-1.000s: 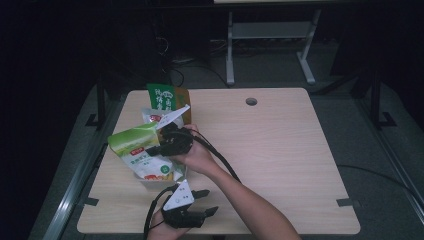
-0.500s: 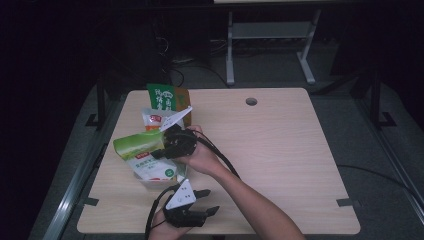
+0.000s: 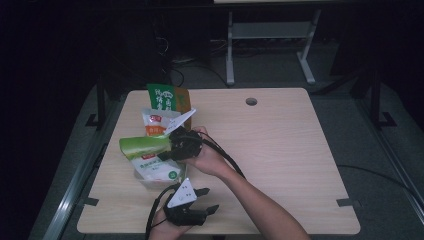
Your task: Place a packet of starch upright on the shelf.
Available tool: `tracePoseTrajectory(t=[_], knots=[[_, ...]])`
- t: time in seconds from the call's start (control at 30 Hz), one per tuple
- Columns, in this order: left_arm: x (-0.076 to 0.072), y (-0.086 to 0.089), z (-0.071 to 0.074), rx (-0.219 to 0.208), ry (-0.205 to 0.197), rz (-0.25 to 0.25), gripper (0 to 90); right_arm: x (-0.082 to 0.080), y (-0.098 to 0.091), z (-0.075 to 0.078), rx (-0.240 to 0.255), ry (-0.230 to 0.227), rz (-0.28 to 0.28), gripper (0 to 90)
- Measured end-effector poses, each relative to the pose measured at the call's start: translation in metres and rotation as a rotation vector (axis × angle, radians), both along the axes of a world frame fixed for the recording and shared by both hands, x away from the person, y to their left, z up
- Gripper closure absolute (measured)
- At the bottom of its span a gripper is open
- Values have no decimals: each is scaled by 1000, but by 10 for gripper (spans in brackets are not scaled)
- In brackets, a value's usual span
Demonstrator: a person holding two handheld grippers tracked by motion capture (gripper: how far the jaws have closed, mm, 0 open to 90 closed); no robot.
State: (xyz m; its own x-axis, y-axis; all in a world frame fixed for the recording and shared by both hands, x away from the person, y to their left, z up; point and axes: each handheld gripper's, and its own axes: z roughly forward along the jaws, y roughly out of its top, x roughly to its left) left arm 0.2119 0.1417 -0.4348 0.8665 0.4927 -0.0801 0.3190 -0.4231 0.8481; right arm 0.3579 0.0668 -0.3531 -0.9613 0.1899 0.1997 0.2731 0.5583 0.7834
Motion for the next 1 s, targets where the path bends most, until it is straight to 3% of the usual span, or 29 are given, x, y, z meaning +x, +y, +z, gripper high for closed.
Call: tracePoseTrajectory(t=[0.37, 0.67, 0.87, 1.0], knots=[[1, -2, -1, 8, 2, -1, 411, 3, -13, -13, -3, 32, -5, 888], [2, -2, -2, 14, 3, -2, 403, 3, -22, -11, 27, 42, -11, 802], [2, -3, -2, 14, 3, -2, 403, 1, -21, -13, 19, 48, -2, 873], [3, -3, -2, 17, 4, 2, 400, 2, -21, -14, 21, 48, 1, 852]])
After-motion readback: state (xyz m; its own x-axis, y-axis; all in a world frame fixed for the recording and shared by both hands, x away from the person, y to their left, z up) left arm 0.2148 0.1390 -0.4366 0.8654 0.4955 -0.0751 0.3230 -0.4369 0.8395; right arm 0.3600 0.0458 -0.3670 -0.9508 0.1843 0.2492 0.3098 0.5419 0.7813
